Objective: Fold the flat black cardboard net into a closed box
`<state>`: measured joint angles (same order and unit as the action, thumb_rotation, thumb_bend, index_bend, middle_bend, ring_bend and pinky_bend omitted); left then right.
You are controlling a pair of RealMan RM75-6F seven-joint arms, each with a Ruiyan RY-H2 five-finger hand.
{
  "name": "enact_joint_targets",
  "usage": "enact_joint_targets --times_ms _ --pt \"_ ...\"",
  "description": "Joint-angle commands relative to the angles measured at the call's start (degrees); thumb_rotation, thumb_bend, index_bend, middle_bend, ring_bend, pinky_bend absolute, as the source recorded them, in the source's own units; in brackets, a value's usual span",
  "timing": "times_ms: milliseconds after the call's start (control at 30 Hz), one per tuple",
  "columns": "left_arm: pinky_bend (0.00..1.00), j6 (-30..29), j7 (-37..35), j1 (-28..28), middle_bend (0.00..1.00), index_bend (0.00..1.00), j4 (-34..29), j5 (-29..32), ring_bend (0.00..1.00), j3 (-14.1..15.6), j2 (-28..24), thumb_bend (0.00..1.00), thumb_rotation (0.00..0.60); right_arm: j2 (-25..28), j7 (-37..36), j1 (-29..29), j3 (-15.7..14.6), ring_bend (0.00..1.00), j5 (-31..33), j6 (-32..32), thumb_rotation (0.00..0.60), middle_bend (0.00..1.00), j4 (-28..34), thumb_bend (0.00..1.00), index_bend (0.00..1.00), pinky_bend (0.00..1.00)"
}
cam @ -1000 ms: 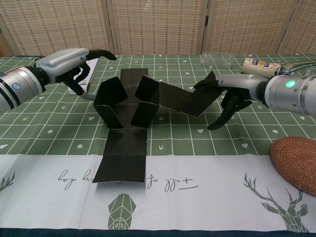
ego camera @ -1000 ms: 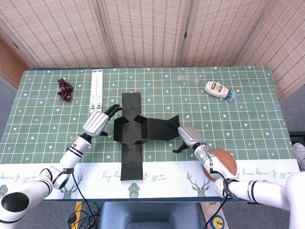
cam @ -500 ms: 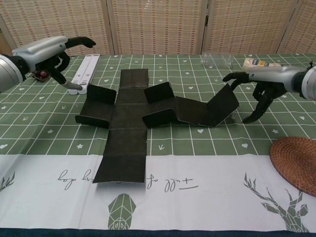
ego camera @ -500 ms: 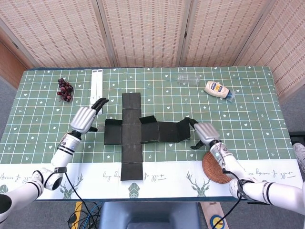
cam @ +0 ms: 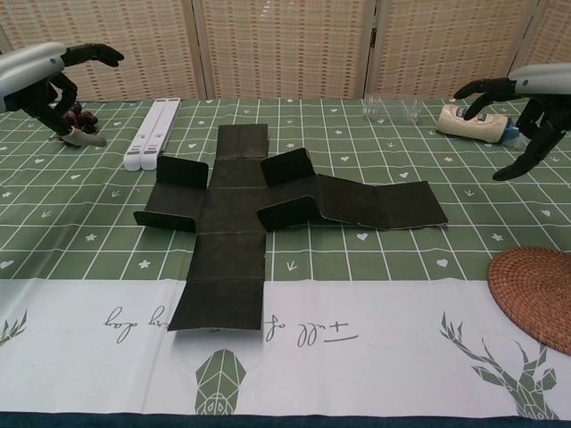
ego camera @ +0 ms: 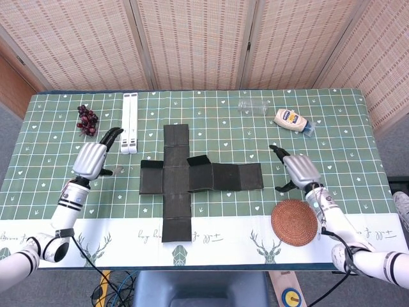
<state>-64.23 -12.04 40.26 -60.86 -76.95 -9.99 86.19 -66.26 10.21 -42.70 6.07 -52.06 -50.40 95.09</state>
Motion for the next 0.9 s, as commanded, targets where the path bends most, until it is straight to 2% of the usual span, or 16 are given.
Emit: enact_joint_targets --times_ms 33,267,433,600,900 --pt "0.99 -1.75 2.52 -2.04 0.12 0.11 -3.49 1.17 0.71 -0.33 -1.88 0.14 0.600 1.00 -0.56 1.82 -0.53 0.83 -2.27 -1.96 0.600 0.17 0.90 0.00 0.00 1.00" --pt "0.91 -3.20 8.00 -4.81 0.12 0.13 -9.58 2.22 0.66 0.37 -4.52 0.14 0.600 -0.65 -0.13 2.92 -0.68 0.83 -4.66 -2.81 0.600 0.19 -0.08 0.00 0.00 1.00" --pt "0.91 -2.34 9.42 -4.94 0.12 0.13 -11.66 2.21 0.66 0.45 -4.88 0.14 0.600 -4.40 7.67 -1.14 -0.09 0.82 -0.99 -0.12 0.600 0.11 -0.96 0.00 0.00 1.00" --pt "0.91 -1.79 9.16 -4.85 0.12 0.13 -12.78 1.48 0.66 0.39 -5.31 0.14 0.600 -8.99 18.07 -7.25 0.66 0.79 9.82 1.97 0.600 0.05 -2.02 0.06 0.00 1.00" --pt "0.91 -1.49 7.40 -5.37 0.12 0.13 -13.25 0.07 0.66 0.80 -5.99 0.14 0.600 -17.58 31.80 -17.19 1.45 0.79 28.79 -1.04 0.600 0.05 -4.38 0.06 0.00 1.00"
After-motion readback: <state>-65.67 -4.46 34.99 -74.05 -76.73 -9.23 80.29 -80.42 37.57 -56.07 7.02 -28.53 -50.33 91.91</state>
